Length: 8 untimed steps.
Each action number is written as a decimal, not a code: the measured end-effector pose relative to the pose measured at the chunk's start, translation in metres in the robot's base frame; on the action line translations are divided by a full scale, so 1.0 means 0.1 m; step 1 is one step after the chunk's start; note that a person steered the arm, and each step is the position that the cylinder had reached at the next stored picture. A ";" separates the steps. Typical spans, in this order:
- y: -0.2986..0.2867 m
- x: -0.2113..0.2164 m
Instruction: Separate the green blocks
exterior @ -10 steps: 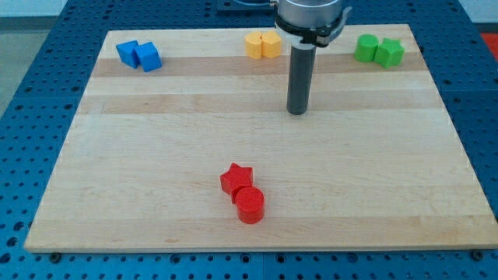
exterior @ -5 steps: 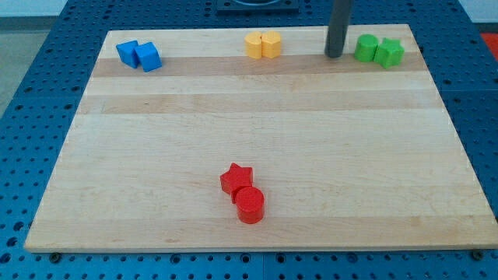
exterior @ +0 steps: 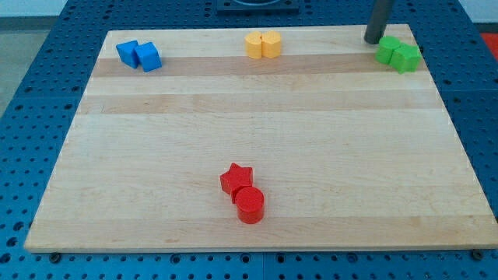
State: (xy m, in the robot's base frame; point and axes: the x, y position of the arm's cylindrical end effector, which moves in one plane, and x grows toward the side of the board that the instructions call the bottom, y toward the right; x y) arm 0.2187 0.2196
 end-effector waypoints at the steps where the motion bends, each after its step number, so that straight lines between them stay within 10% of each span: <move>1: 0.60 -0.26; 8: 0.29 1.50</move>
State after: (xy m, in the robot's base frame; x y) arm 0.3690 0.2488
